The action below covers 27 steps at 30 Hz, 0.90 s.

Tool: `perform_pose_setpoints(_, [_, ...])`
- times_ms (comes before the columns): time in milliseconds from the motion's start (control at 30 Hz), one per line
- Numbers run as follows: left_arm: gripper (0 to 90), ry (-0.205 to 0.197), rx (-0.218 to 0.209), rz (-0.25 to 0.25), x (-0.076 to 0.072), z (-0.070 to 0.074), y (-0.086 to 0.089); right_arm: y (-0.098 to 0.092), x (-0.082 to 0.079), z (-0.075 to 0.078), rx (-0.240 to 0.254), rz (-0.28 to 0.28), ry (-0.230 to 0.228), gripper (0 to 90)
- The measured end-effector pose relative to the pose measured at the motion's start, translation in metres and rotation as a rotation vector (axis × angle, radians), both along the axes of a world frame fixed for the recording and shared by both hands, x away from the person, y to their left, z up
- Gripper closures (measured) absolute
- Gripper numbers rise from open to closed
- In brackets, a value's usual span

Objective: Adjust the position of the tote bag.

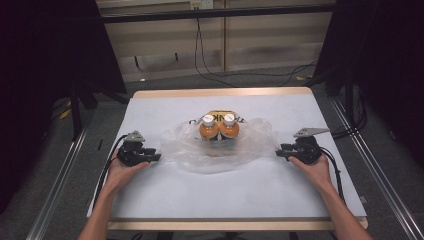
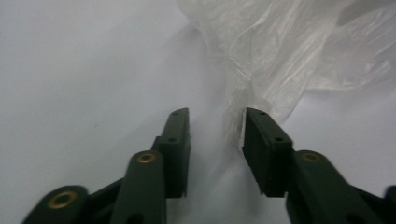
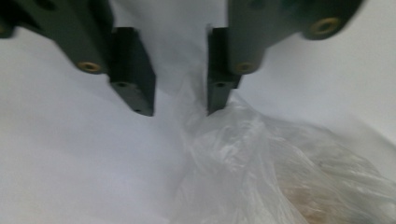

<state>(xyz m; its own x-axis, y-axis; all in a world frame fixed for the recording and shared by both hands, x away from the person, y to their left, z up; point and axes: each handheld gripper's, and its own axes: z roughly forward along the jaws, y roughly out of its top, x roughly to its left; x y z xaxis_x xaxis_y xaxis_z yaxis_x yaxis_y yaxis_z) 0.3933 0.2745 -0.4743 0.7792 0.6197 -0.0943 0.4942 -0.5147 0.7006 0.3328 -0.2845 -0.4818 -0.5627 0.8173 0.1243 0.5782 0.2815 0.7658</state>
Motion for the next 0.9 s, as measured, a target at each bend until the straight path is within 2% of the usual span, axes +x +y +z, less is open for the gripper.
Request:
perform_pose_setpoints(133, [43.7, -0.033, -0.068, -0.011, -0.002, 0.012, 0.0, -0.003, -0.003, 0.007, 0.059, 0.002, -0.034, 36.4])
perform_pose_setpoints(200, [37.1, -0.051, -0.113, -0.005, -0.003, 0.018, 0.0, -0.004, -0.005, 0.011, 0.073, -0.004, -0.051, 29.9])
perform_pose_setpoints(300, [29.5, -0.088, -0.183, 0.013, -0.005, 0.029, 0.001, -0.004, -0.008, 0.016, 0.104, -0.014, -0.074, 23.1])
perform_pose_setpoints(400, [28.5, -0.107, -0.201, 0.018, -0.006, 0.036, 0.002, -0.001, -0.011, 0.024, 0.116, -0.014, -0.106, 19.7])
perform_pose_setpoints(533, [32.6, -0.129, -0.21, 0.01, -0.009, 0.041, -0.001, -0.001, -0.014, 0.036, 0.139, -0.013, -0.14, 17.6])
perform_pose_setpoints(600, [34.6, -0.122, -0.224, -0.007, -0.011, 0.043, -0.006, -0.002, -0.018, 0.044, 0.158, -0.019, -0.164, 16.6])
perform_pose_setpoints(667, [38.6, -0.127, -0.21, -0.019, -0.013, 0.044, -0.013, -0.004, -0.022, 0.051, 0.195, -0.016, -0.182, 16.5])
perform_pose_setpoints(733, [41.8, -0.131, -0.207, -0.04, -0.014, 0.046, -0.017, -0.004, -0.024, 0.057, 0.198, -0.013, -0.204, 16.5])
perform_pose_setpoints(800, [46.5, -0.143, -0.231, -0.051, -0.017, 0.05, -0.02, -0.004, -0.027, 0.063, 0.215, 0.0, -0.211, 16.5])
perform_pose_setpoints(900, [53.6, -0.157, -0.24, -0.079, -0.02, 0.057, -0.025, -0.001, -0.034, 0.072, 0.224, 0.022, -0.227, 16.5])
